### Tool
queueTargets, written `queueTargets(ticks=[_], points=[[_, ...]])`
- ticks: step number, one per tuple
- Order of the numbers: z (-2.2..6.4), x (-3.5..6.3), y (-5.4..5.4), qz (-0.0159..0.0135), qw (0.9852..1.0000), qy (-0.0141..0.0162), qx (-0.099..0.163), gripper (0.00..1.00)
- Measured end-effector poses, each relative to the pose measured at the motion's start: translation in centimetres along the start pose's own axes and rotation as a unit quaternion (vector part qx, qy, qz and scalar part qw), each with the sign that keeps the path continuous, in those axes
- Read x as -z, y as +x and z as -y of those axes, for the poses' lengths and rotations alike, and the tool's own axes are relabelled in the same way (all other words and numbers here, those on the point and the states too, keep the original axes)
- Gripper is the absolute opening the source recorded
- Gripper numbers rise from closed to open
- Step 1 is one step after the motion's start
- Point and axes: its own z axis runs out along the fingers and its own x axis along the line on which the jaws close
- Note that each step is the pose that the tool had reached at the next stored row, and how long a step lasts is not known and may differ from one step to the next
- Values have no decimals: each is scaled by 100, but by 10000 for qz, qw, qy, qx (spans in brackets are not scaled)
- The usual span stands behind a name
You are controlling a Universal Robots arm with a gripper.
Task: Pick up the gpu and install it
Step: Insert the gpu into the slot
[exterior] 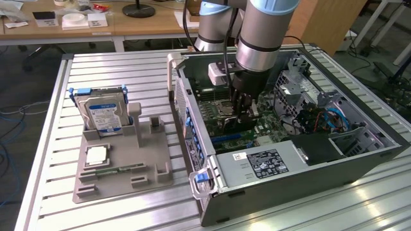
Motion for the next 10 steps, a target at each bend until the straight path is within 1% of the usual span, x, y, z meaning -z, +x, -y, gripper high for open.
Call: queueTargets(ticks=[3,10], points=[[0,-2,0,0,10000,0,0,27],[-1,-46,0,0,10000,0,0,27]])
